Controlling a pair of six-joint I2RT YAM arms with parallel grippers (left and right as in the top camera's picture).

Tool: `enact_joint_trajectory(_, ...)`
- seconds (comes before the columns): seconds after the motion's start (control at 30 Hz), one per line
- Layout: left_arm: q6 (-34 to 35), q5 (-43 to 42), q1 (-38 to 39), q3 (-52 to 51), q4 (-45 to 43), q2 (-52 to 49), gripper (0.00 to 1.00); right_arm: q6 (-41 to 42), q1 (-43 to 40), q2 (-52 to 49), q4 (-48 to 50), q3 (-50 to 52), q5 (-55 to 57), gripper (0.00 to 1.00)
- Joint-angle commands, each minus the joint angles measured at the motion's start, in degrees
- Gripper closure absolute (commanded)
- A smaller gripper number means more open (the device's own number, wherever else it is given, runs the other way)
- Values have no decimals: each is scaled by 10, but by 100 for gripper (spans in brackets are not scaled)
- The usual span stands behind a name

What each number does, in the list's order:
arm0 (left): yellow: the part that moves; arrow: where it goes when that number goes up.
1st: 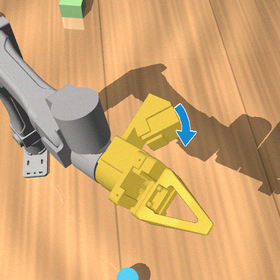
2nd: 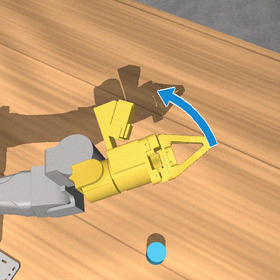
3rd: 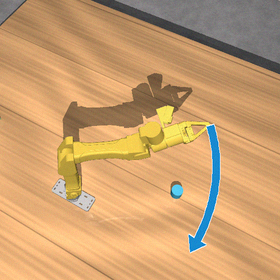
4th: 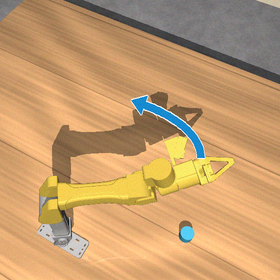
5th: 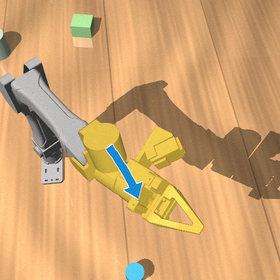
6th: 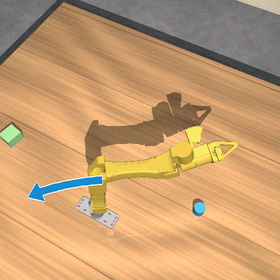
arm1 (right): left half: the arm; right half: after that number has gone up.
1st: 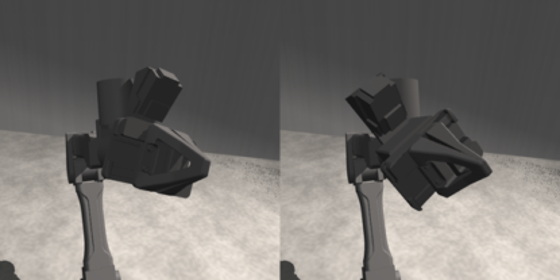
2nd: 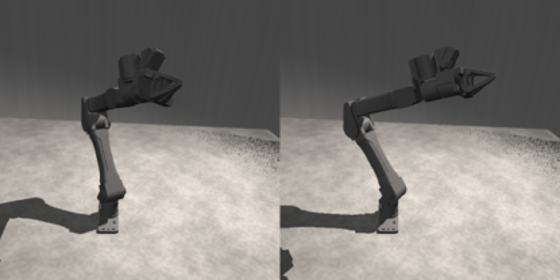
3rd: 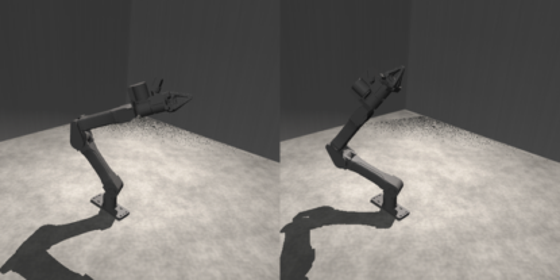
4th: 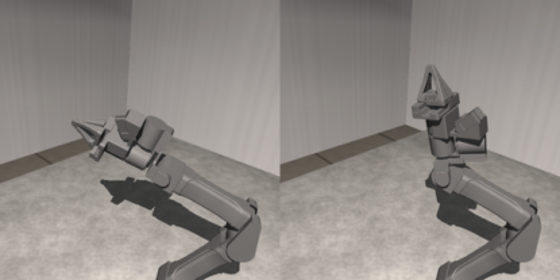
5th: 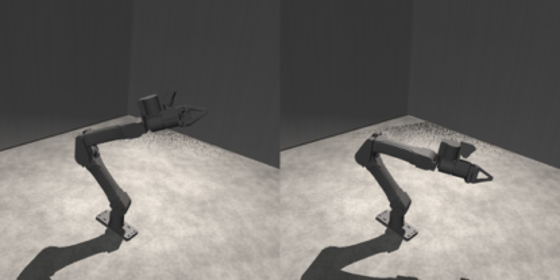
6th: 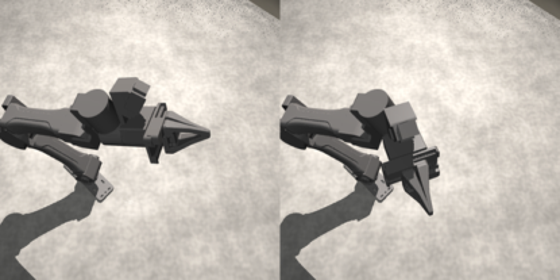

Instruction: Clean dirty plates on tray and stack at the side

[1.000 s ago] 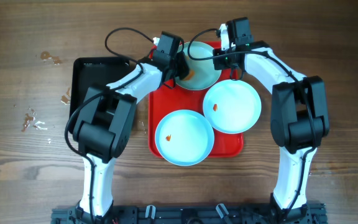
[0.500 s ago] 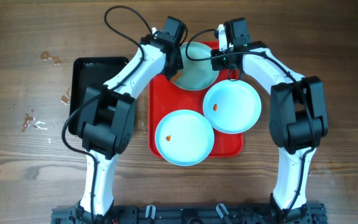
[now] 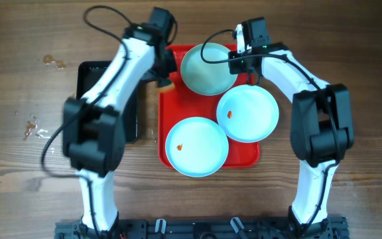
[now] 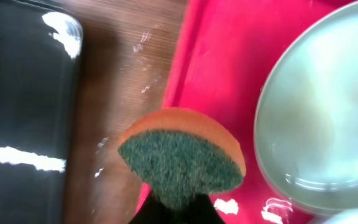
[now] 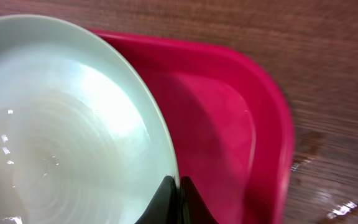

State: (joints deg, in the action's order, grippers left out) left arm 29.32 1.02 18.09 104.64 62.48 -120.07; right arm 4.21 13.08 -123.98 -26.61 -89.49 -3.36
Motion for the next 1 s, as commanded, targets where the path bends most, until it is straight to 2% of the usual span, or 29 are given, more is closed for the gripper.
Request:
enact_joint_trajectory(0.0, -20, 0, -48, 12, 75, 90, 96, -11, -4, 37, -17, 2, 21, 96)
enact_joint_trajectory(0.17, -24, 54, -111, 12, 181, 128, 96, -12, -4, 66, -51, 1, 52, 96)
enact_joint_trajectory(0.3, -39, 55, -158, -38, 192, 128, 96, -12, 3, 120, -86, 1, 74, 96)
enact_joint_trajectory(0.5, -50, 55, -207, -190, 96, 128, 96, -44, 40, 194, -104, 1, 144, 96)
enact_joint_trajectory(0.6, -52, 54, -230, -275, 12, 128, 96, -74, 80, 201, -113, 1, 240, 96)
enact_joint_trajectory(0.77, -67, 55, -232, -308, -50, 128, 96, -129, 164, 201, -103, 2, 432, 96)
enact_joint_trajectory(0.97, -67, 55, -232, -308, -57, 128, 96, -139, 243, 201, -101, 2, 548, 96)
